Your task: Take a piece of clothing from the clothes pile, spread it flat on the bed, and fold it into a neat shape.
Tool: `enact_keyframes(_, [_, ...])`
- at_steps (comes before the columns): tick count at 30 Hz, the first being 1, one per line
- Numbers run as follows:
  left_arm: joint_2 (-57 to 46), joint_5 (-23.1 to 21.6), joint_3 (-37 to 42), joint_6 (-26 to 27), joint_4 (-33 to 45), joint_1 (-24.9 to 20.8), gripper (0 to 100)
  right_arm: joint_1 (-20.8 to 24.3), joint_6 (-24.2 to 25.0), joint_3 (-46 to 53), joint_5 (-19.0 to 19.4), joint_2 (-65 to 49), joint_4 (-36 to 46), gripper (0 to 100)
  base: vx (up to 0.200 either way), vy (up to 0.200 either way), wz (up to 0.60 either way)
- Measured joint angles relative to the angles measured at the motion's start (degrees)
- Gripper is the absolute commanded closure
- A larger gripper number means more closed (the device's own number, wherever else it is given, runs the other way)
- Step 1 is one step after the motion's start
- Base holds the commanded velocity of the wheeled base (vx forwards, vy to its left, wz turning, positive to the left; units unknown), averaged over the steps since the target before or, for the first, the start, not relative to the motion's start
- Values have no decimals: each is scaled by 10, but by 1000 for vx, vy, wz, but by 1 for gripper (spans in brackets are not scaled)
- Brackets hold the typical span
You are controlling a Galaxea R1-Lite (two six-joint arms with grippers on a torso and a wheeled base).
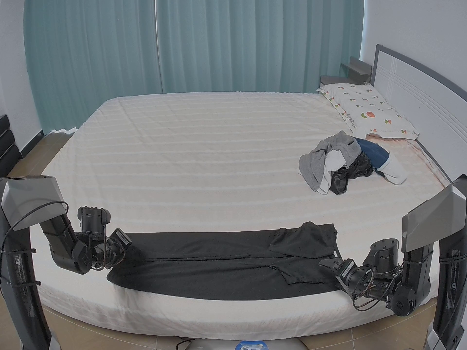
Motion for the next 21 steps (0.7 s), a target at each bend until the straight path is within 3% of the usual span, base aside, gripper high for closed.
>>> enact_keyframes(21, [3, 13, 15, -5, -178, 9, 100, -1, 0, 0, 0, 1, -7, 0, 0, 0, 0])
